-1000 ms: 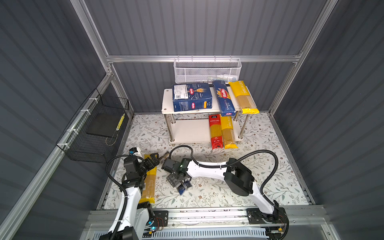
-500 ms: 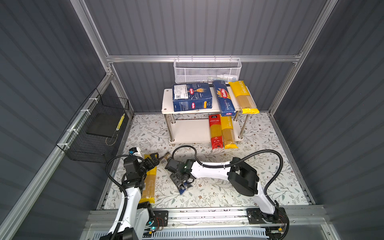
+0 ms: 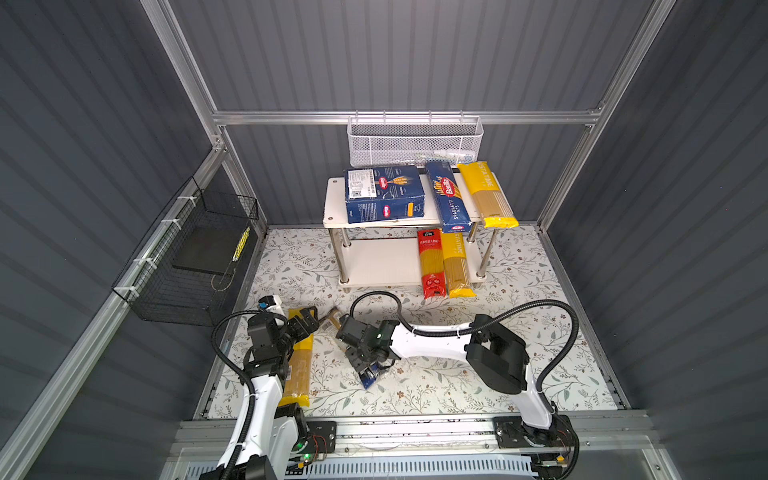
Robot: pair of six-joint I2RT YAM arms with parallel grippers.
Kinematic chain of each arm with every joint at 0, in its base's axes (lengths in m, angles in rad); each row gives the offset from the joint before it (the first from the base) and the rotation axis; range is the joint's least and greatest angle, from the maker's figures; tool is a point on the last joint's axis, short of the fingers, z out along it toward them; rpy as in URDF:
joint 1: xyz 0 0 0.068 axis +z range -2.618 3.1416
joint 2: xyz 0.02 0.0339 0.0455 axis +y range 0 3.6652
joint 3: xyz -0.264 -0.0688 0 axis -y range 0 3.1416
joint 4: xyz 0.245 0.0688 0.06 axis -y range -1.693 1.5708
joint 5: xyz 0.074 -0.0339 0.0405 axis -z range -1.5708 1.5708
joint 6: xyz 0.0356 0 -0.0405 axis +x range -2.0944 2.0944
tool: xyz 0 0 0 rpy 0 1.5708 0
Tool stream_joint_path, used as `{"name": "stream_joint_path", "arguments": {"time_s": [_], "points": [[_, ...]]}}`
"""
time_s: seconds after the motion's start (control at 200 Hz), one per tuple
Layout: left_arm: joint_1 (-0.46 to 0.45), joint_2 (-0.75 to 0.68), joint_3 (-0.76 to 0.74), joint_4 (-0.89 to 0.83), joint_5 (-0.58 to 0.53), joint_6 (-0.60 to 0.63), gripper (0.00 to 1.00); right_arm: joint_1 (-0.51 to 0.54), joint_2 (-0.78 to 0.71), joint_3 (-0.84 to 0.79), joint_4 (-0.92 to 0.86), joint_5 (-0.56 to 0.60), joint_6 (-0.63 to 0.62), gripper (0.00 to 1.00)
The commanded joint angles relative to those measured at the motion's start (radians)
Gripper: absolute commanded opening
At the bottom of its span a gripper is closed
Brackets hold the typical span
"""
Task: Place and organize the pasta boxes and bags onto the shelf
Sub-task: 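Lift the white-labelled bag and carry it toward the lower shelf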
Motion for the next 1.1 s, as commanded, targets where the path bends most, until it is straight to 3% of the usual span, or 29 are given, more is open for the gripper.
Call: {"name": "stream_joint_path", "arguments": {"time_s": [0.0,0.77,1.095], "points": [[-0.001,-0.007,-0.011,-0.012,0.01,0.018,1.0,-0.013,-0.064,-0.073,0.067,-0.049,0.047,0.36],[0.0,-0.011,-0.011,-0.011,0.012,0.017,1.0,-0.058,-0.381,-0.349,0.274,-0.008,0.157,0.25],[0.0,-0.003,-0.01,-0.008,0.012,0.018,1.0,-0.084,-0.496,-0.406,0.272,0.054,0.159,0.24]]}}
